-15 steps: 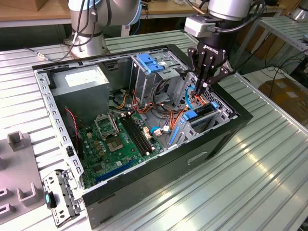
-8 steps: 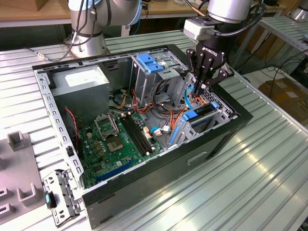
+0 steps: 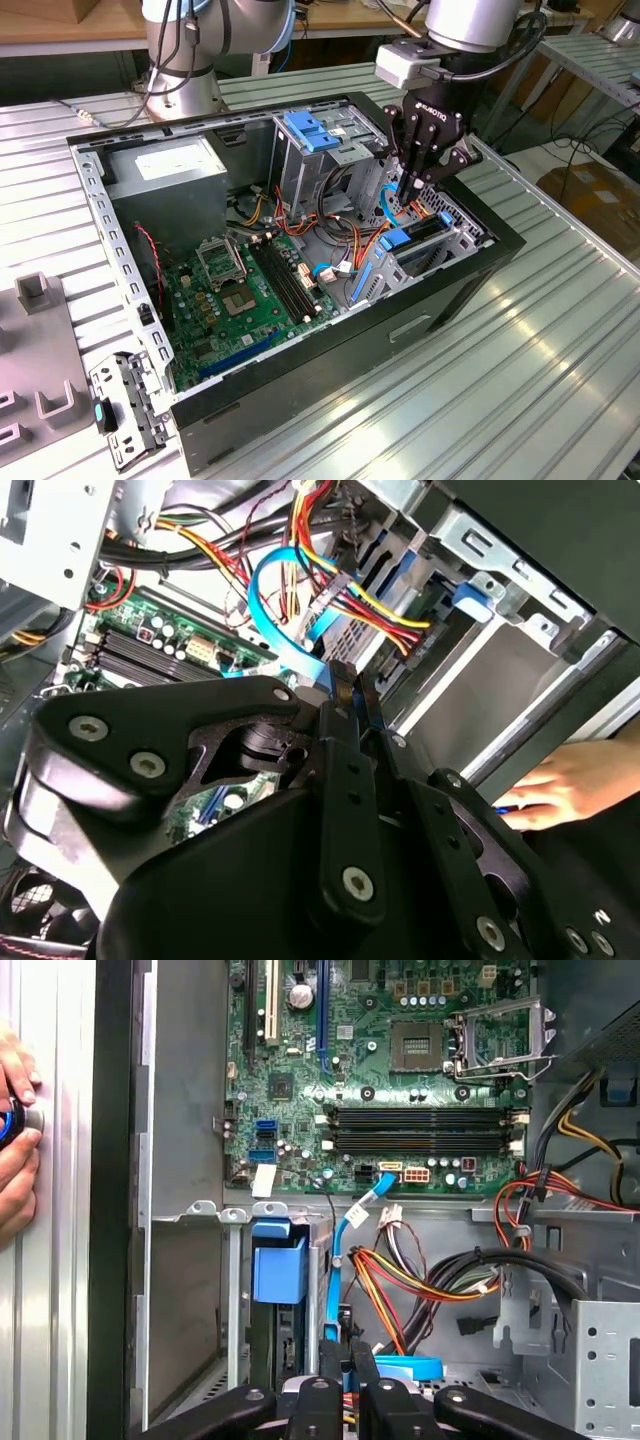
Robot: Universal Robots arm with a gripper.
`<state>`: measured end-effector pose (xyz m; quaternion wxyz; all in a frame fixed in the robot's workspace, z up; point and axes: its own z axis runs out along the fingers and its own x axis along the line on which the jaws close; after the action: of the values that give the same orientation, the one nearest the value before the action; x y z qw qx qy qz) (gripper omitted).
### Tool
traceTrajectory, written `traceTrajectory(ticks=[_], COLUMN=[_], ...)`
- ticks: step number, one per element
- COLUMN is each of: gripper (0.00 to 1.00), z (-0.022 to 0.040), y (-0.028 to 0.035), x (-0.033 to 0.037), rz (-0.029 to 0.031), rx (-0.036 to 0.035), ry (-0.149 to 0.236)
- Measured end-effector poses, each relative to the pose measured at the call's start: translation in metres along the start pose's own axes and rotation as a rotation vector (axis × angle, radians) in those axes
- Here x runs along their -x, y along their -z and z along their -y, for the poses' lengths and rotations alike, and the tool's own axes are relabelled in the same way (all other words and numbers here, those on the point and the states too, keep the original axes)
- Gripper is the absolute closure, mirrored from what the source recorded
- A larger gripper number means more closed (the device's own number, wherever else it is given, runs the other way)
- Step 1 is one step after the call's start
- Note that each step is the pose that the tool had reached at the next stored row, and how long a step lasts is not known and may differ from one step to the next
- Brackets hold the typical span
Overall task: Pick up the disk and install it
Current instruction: 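Insert the second disk wire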
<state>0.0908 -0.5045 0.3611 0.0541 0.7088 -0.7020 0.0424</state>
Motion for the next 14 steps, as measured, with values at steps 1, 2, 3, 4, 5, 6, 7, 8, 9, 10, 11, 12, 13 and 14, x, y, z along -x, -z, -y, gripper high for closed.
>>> traceTrajectory(ticks=[1, 2, 3, 4, 5, 6, 7, 8, 9, 10, 11, 12, 13, 14], gripper=[0.84, 0.84, 0.84, 0.84, 0.84, 0.84, 0.84, 0.84, 0.84, 0.84, 0.84, 0.84, 0.84, 0.84], z=[-0.0001, -0.0001, 0.0000, -0.0001, -0.0001, -0.0001, -0.0001, -0.0001, -0.0001, -0.0001, -0.0001, -0.0001, -0.0001, -0.0001], y=[-0.0006, -0.0013, -0.0024, -0.0031, -0.0038, -0.0043, -0.0044, -0.0044, -0.0044, -0.0045, -0.0045, -0.0044, -0.0045, -0.0045], x=[-0.0023, -0.0045, -0.0085, -0.0112, -0.0132, -0.0150, -0.0152, -0.0152, -0.0152, -0.0153, -0.0154, -0.0154, -0.0154, -0.0154], rz=[0.0010, 0.0018, 0.0027, 0.0031, 0.0033, 0.0032, 0.0032, 0.0032, 0.0032, 0.0033, 0.0033, 0.0032, 0.0033, 0.0032], rx=[-0.0012, -0.0020, -0.0036, -0.0045, -0.0058, -0.0074, -0.0075, -0.0075, -0.0075, -0.0075, -0.0076, -0.0075, -0.0076, -0.0075], ry=[0.000, 0.000, 0.000, 0.000, -0.001, -0.001, -0.001, -0.001, -0.001, -0.001, -0.001, -0.001, -0.001, -0.001])
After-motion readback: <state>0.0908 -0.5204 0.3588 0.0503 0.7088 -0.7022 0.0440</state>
